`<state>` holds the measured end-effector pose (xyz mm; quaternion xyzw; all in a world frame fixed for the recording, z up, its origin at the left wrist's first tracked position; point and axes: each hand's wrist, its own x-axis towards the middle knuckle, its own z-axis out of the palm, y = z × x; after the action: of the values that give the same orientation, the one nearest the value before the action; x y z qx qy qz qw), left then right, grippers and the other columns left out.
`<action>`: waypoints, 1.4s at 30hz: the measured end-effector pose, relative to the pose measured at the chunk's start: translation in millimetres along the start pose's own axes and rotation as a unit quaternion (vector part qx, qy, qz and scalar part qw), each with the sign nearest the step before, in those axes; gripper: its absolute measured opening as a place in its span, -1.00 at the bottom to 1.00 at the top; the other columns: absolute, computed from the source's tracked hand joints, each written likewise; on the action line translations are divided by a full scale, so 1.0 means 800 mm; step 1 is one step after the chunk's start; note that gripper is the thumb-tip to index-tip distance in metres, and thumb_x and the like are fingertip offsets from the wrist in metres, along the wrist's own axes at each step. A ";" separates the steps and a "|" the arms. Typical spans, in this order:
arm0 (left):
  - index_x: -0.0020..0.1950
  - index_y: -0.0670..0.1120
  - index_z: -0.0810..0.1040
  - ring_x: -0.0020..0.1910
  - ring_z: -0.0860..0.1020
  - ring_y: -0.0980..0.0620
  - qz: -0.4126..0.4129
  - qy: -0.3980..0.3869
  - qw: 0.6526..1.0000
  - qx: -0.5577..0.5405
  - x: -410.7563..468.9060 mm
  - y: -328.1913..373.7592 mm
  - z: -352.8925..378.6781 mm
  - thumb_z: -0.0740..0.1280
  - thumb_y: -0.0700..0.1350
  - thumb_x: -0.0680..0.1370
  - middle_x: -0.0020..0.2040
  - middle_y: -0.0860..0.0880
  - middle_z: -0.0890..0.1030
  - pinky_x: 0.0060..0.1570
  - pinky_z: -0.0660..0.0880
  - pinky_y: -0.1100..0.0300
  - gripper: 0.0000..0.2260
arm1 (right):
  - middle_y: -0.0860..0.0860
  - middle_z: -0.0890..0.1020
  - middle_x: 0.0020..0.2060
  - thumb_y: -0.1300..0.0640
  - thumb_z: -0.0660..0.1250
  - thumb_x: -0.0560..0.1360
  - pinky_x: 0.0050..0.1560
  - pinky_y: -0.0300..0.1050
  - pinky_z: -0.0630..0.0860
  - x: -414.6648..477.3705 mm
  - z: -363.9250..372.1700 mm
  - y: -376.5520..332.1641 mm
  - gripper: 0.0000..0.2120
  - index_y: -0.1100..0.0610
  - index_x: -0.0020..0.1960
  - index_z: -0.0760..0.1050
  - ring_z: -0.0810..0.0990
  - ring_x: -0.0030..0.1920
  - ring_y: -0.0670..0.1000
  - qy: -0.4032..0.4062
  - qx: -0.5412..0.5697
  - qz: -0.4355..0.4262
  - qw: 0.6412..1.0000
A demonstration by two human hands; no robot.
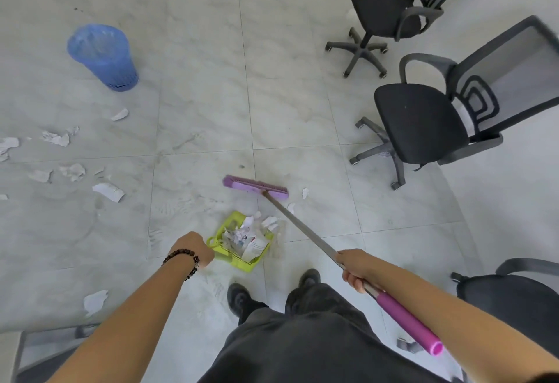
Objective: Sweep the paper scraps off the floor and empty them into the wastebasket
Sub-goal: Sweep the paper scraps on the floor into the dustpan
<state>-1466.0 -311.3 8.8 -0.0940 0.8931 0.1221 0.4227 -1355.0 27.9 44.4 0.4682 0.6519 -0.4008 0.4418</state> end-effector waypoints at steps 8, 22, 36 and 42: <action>-0.32 -0.11 0.40 -0.43 0.39 0.01 -0.022 0.011 1.000 -0.006 -0.043 -0.007 0.046 0.26 -0.23 0.41 -0.39 -0.02 0.42 -0.47 0.27 0.26 -0.89 | 0.07 0.37 -0.54 0.17 0.17 0.61 -0.62 -0.33 0.19 0.038 -0.077 -0.058 -0.76 0.23 -0.21 0.37 0.25 -0.71 -0.07 0.036 0.052 -0.057 0.996; -0.08 -0.08 0.67 -0.34 0.53 0.03 -0.090 0.003 0.995 0.036 -0.158 0.010 0.154 0.32 -0.11 0.43 -0.29 -0.03 0.60 -0.38 0.43 0.26 -0.83 | 0.15 0.45 -0.42 0.26 0.08 0.56 -0.56 -0.26 0.27 0.139 -0.132 0.043 -0.79 0.29 0.13 0.39 0.33 -0.57 0.00 0.012 0.059 -0.026 0.998; -0.26 -0.09 0.52 -0.42 0.45 0.00 -0.091 -0.002 0.996 -0.012 -0.178 -0.026 0.220 0.29 -0.18 0.40 -0.39 -0.03 0.49 -0.45 0.34 0.27 -0.95 | 0.04 0.42 -0.38 0.46 0.25 0.42 -0.53 -0.30 0.33 0.001 0.023 0.149 -0.77 0.18 -0.29 0.38 0.39 -0.44 -0.06 -0.086 -0.033 -0.039 0.995; -0.32 -0.13 0.42 -0.40 0.43 0.02 -0.065 0.014 0.997 -0.041 -0.187 -0.034 0.215 0.30 -0.21 0.45 -0.38 -0.04 0.46 -0.49 0.29 0.27 -0.85 | -0.04 0.33 -0.59 0.18 0.16 0.61 -0.69 -0.39 0.22 -0.047 0.020 0.179 -0.73 0.15 -0.27 0.31 0.27 -0.70 -0.15 -0.167 0.182 0.059 0.967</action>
<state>-1239.1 -276.6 15.9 -0.1710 0.8850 0.1300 0.4131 -1206.9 37.6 59.7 0.5047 0.4559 -0.5583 0.4751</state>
